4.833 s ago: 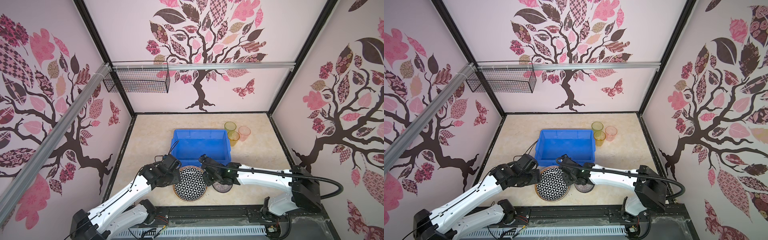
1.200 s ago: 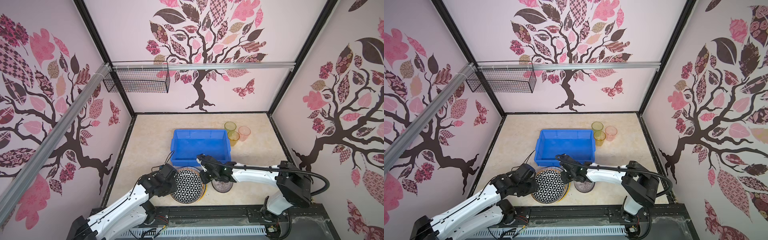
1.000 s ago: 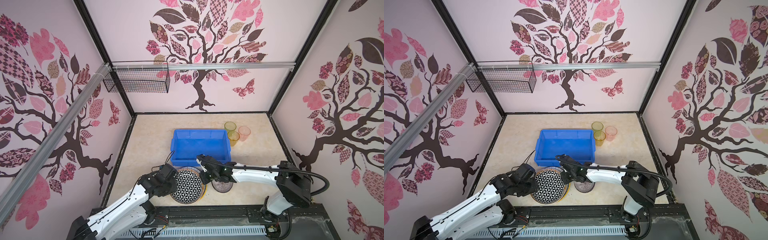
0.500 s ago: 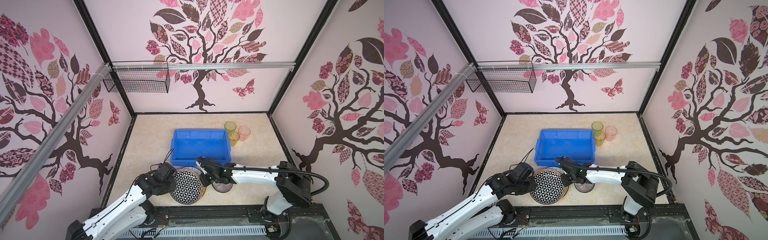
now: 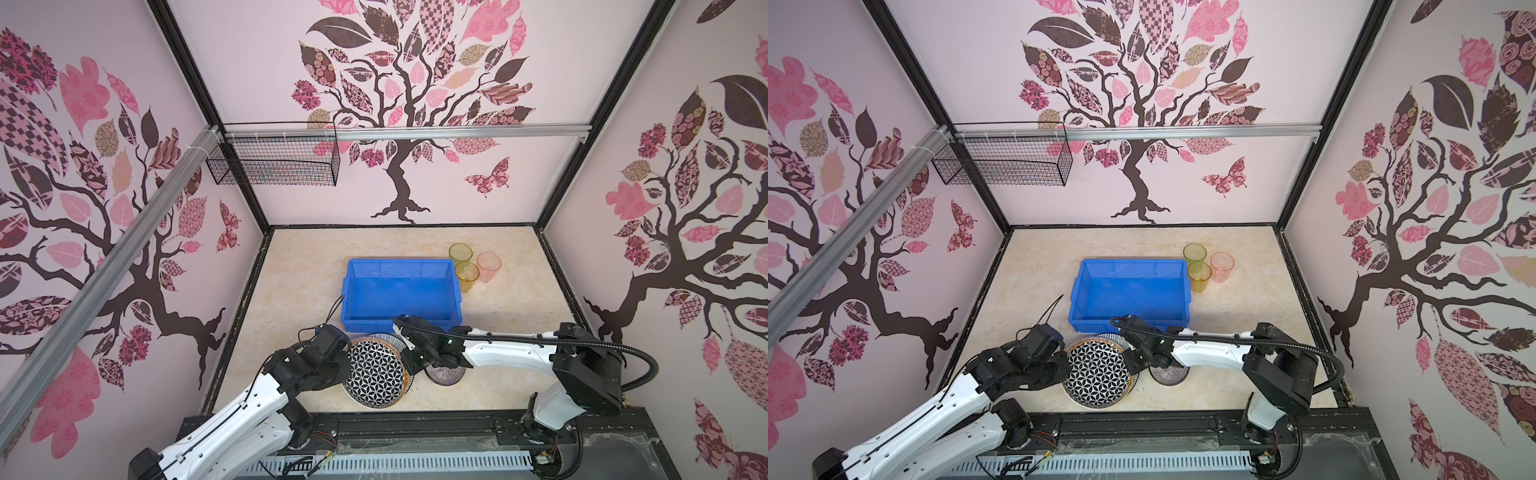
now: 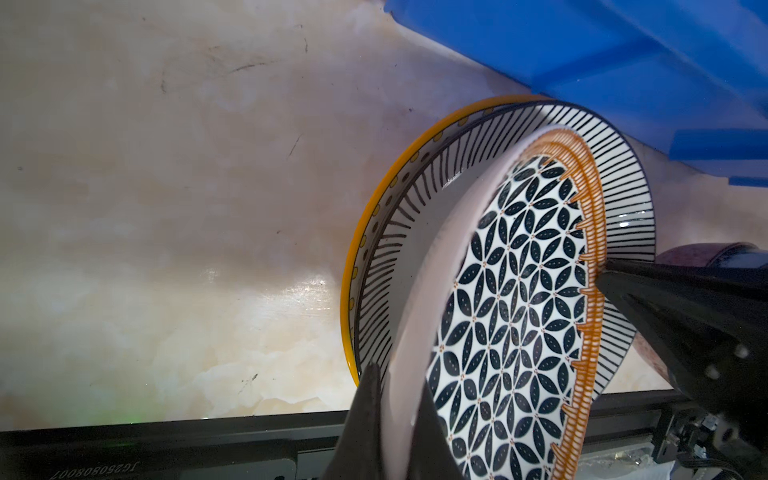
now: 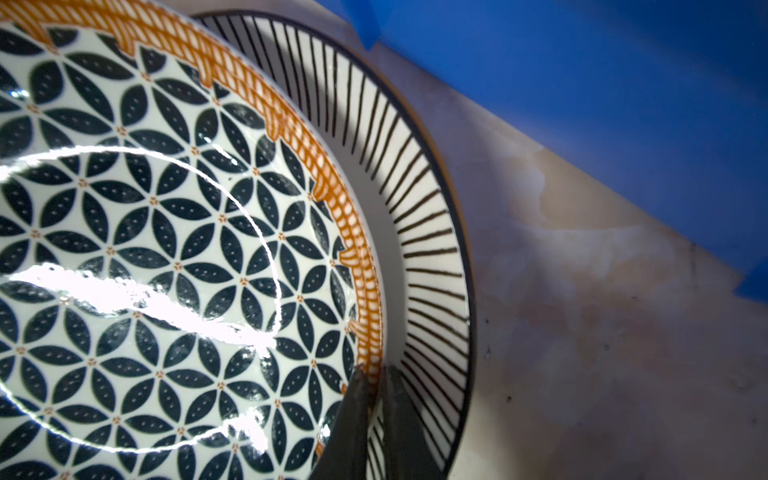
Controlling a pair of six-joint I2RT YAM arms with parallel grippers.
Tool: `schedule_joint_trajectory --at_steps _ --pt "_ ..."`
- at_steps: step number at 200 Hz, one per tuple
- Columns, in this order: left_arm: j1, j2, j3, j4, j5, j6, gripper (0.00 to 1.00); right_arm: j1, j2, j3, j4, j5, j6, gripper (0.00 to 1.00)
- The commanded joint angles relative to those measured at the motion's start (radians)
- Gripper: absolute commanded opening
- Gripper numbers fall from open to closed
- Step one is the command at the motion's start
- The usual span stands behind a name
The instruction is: Place the mixed dishes into the plastic bin
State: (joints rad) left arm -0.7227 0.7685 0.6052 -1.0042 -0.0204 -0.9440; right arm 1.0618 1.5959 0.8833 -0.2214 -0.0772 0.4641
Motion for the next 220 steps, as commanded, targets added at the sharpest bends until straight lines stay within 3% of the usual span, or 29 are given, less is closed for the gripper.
schedule_joint_trajectory --at_steps 1,77,135,220 --pt "-0.003 0.001 0.051 -0.017 -0.028 0.007 0.00 0.015 -0.035 0.036 -0.042 -0.028 -0.017 0.13" --pt "0.002 -0.030 0.117 -0.076 -0.076 0.018 0.00 0.016 -0.141 0.104 -0.047 -0.004 -0.036 0.25" --pt "0.020 -0.051 0.187 -0.064 -0.001 0.067 0.00 0.015 -0.241 0.102 -0.052 0.050 -0.038 0.32" --pt "0.020 -0.008 0.348 -0.134 -0.010 0.164 0.00 0.014 -0.434 0.051 -0.040 0.219 -0.032 0.38"
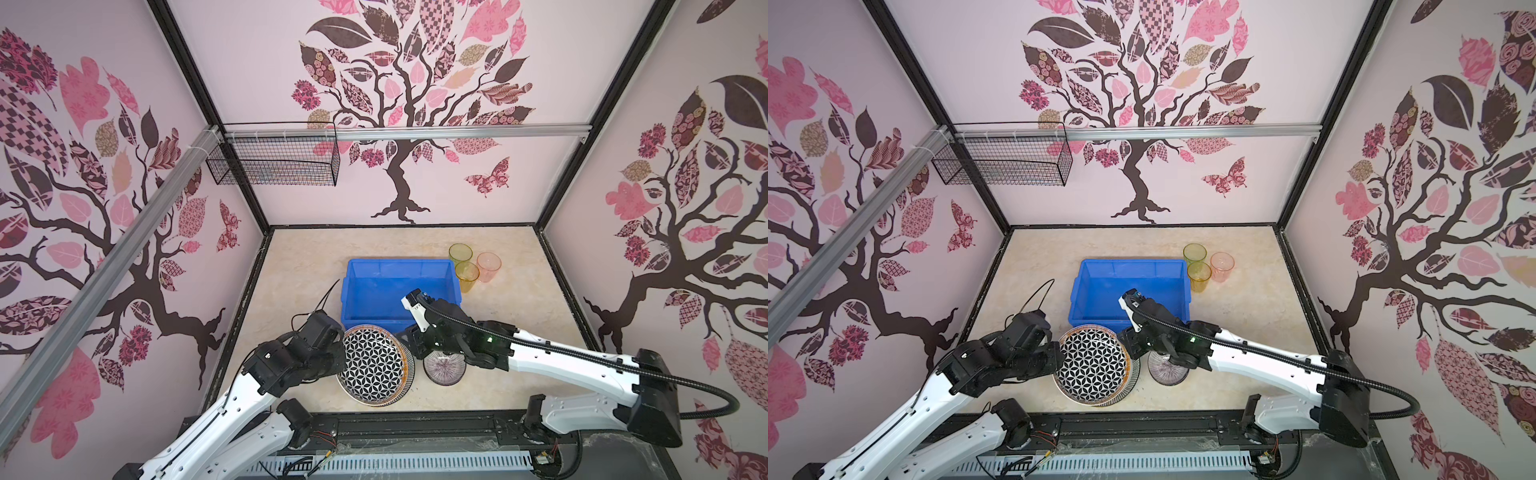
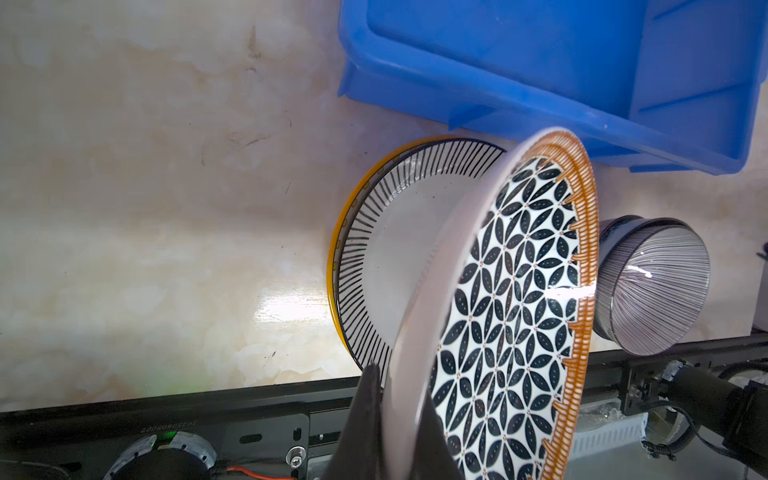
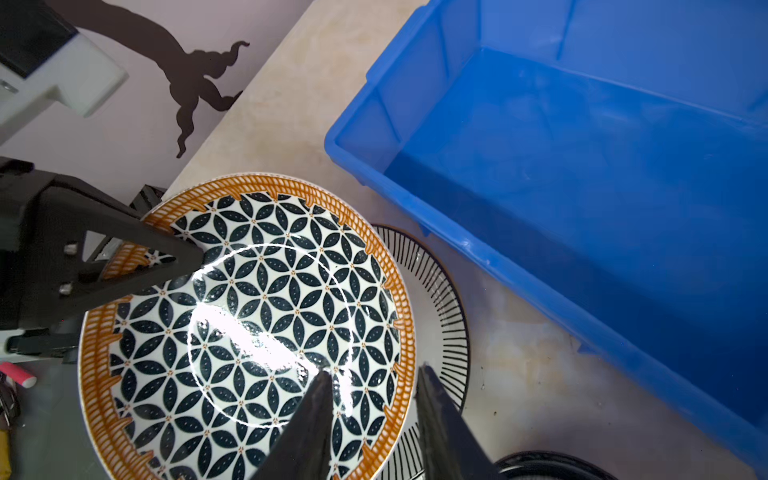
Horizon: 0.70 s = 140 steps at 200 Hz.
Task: Place the mixed dishes into the plastic bin
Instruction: 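Carry the patterned bowl over the blue bin with left gripper while right withdraws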
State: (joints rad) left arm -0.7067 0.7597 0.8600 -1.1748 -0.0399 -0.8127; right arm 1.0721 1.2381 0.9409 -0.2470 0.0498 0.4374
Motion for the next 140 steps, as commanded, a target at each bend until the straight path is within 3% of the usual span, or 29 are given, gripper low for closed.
schedule_joint_trajectory --at_steps 1,60,89,140 --pt "0.004 0.001 0.094 0.037 0.009 0.033 0.00 0.004 -0.078 -0.006 -0.015 0.094 -0.004 0.38" --pt "0.057 0.118 0.196 0.152 0.026 0.108 0.00 0.005 -0.215 -0.040 -0.021 0.207 0.006 0.41" --pt "0.117 0.200 0.261 0.217 0.069 0.154 0.00 0.005 -0.248 -0.057 -0.029 0.235 0.007 0.43" --pt "0.137 0.368 0.400 0.318 0.063 0.206 0.00 0.003 -0.281 -0.092 -0.030 0.259 0.017 0.44"
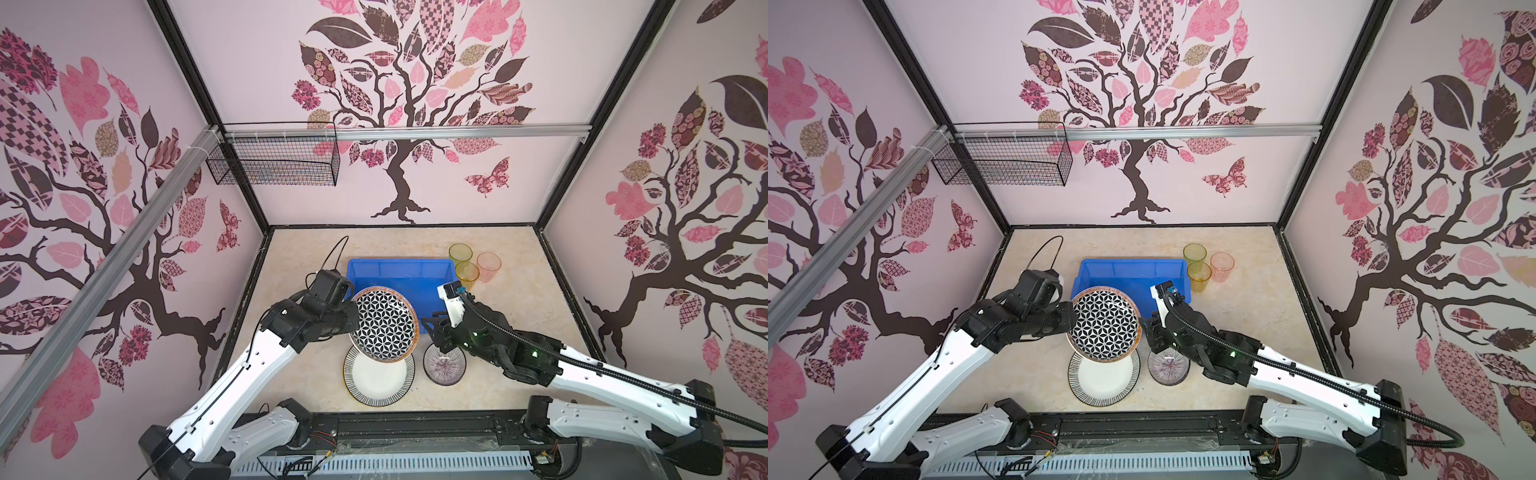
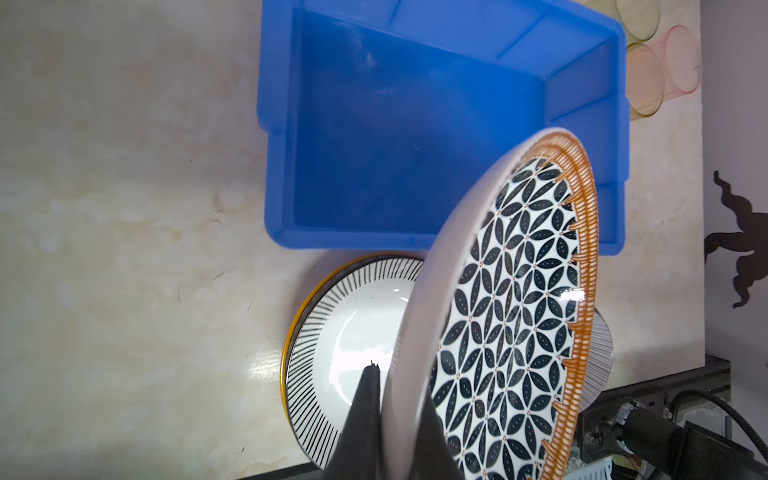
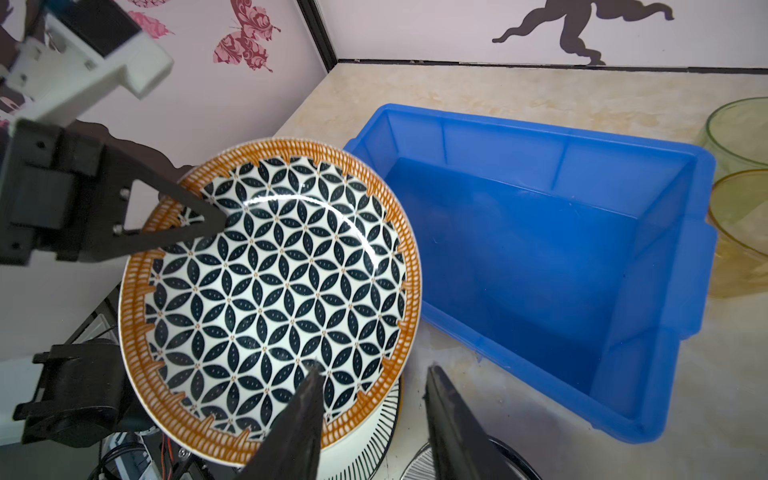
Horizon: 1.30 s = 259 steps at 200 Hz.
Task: Place the mixed dishes into the plastic bin
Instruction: 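Carry the patterned bowl over the blue bin with left gripper while right withdraws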
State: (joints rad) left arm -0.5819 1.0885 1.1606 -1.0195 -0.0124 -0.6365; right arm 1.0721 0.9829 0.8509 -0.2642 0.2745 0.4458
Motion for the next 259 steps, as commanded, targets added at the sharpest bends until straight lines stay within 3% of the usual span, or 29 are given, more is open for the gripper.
schedule_joint_trajectory --at_steps 1,95,259 --pt "0.012 0.044 0.101 0.165 0.035 0.030 0.00 0.002 -0.026 -0.002 -0.013 0.034 0.008 0.44" --pt "0.188 0.266 0.204 0.313 0.142 0.059 0.00 0.001 -0.028 -0.007 -0.018 0.035 -0.005 0.45" --pt "0.202 0.633 0.289 0.406 0.138 0.083 0.00 -0.005 0.052 0.026 0.001 0.016 -0.030 0.45"
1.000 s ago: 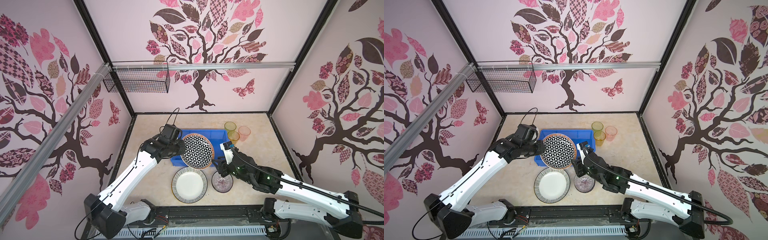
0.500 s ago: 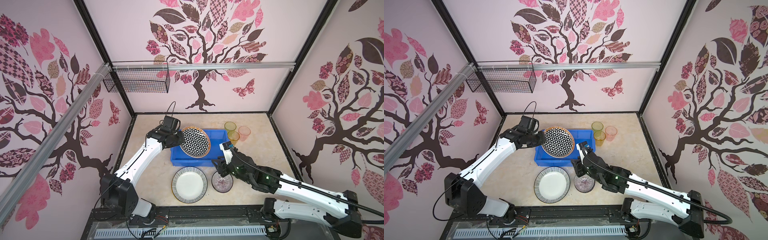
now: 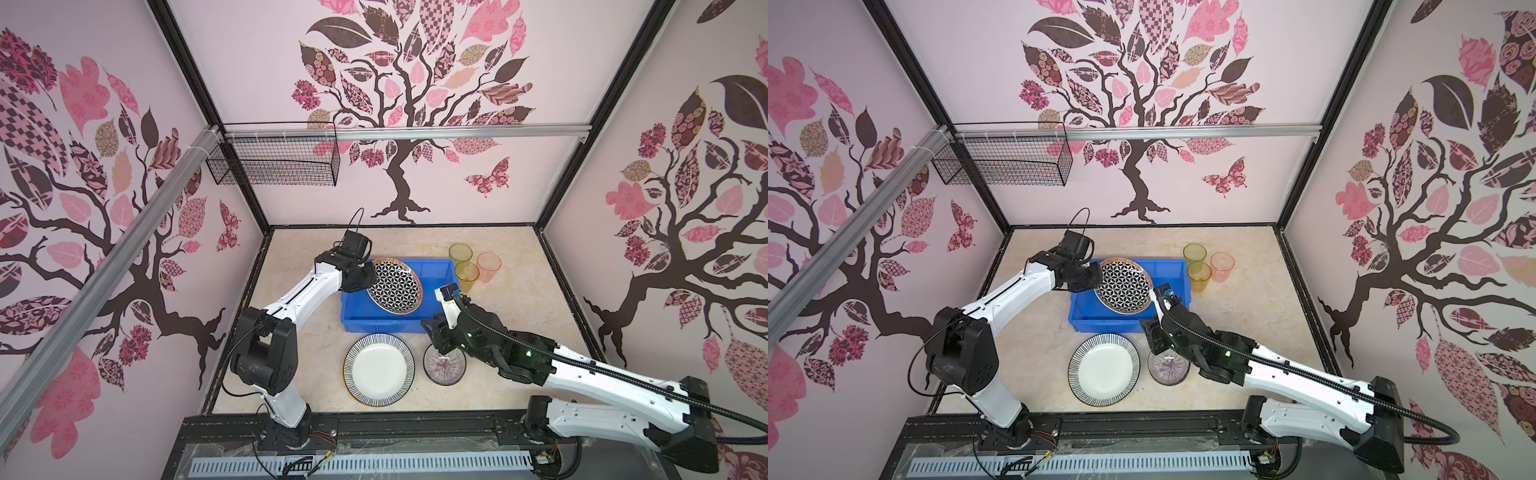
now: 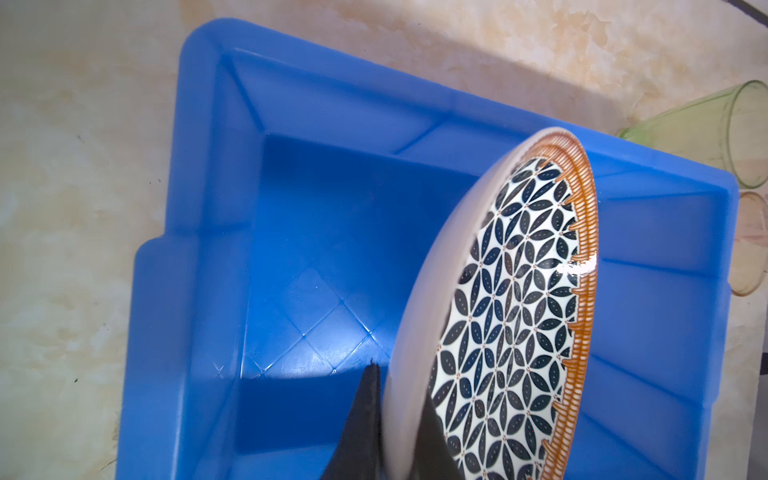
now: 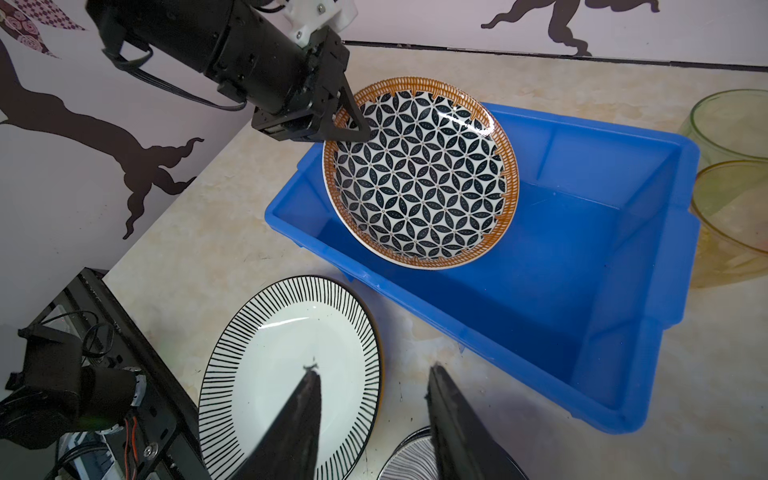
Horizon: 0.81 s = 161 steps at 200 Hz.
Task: Place the mixed dishes into the plastic bin
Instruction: 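Carry the patterned bowl over the blue bin with left gripper while right withdraws, then lower the patterned bowl into the blue bin with the left gripper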
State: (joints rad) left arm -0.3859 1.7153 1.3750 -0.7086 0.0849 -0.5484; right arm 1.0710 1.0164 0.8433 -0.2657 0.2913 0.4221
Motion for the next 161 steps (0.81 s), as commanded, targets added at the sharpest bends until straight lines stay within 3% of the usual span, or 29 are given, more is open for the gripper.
schedule_joint_trajectory --at_steps 1,161 --pt "0.005 0.007 0.075 0.096 0.041 -0.006 0.00 -0.004 0.018 0.034 0.003 -0.001 -0.007 0.45" --pt "0.025 0.139 0.007 0.135 0.058 -0.031 0.00 -0.003 0.091 0.049 0.022 -0.081 0.012 0.47"
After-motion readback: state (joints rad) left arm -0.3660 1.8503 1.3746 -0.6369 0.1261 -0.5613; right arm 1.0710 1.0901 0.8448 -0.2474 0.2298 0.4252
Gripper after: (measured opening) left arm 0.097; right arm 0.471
